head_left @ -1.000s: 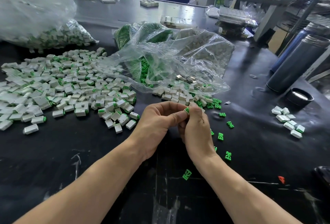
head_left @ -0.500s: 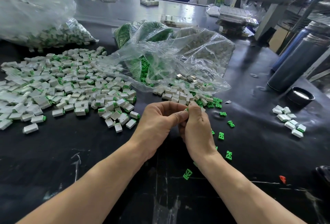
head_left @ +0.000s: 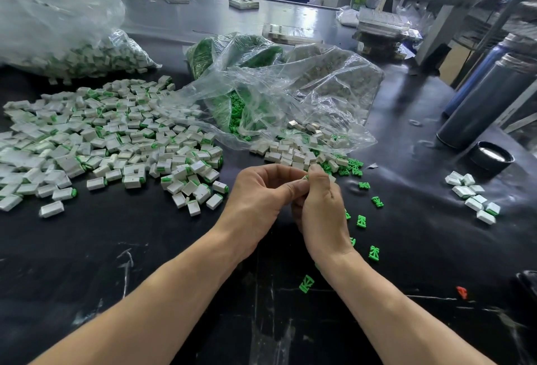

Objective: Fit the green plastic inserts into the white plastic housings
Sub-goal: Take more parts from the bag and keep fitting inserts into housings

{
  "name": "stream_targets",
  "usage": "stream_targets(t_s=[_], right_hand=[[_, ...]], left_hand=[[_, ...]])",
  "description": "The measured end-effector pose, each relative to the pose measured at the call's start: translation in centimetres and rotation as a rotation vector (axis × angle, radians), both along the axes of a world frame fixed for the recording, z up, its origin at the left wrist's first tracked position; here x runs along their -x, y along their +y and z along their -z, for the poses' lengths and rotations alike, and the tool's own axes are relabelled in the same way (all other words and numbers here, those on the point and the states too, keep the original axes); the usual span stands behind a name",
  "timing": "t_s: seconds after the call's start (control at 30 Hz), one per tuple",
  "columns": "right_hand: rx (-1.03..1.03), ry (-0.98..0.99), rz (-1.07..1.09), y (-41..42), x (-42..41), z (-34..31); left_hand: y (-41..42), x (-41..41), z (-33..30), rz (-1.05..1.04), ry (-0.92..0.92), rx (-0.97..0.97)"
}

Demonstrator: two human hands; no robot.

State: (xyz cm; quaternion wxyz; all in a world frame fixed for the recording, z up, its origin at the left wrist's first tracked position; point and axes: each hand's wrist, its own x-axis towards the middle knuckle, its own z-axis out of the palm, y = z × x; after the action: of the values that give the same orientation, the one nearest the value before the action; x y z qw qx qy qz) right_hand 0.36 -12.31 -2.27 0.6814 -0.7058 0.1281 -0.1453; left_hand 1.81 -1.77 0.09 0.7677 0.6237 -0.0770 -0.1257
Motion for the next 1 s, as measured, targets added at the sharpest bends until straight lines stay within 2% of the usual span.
stream_targets(t_s=[0.2,0.33,0.43,0.57,0.7,0.8,1.0], right_hand=[[0.006,0.040,-0.039,-0.7,0.2,-0.2],[0.091,0.026,-0.026,-1.6,-0.2,-0.1],[0.126,-0.021,0.009,-2.1,-0.4,-0.2],[0.309,-0.027,0.080,-3.2,-0.4,-0.5],[0.431,0.026,0.128,-4.7,-0.4,-1.1],[0.511,0.064,0.161,-5.6,-0.4,-1.5],[0.679,0.167,0.134,-7.7,-0.7,-1.7]], left_hand=[[0.8,-0.3,-0.4,-0.025,-0.087,-0.063],[1.7,-1.0,-0.8,-0.056,-0.203,-0.204],[2.8,-1.7,-0.7,-0.053,-0.255,-0.410],[4.2,-2.3,-0.7,-0.073,-0.315,-0.875],[4.7,-2.7,-1.2,-0.080,-0.354,-1.218],[5.1,-3.1,-1.3,-0.120,-0.386,-1.377],[5.4,-3.5,-1.4,-0.132,-0.374,-1.550]])
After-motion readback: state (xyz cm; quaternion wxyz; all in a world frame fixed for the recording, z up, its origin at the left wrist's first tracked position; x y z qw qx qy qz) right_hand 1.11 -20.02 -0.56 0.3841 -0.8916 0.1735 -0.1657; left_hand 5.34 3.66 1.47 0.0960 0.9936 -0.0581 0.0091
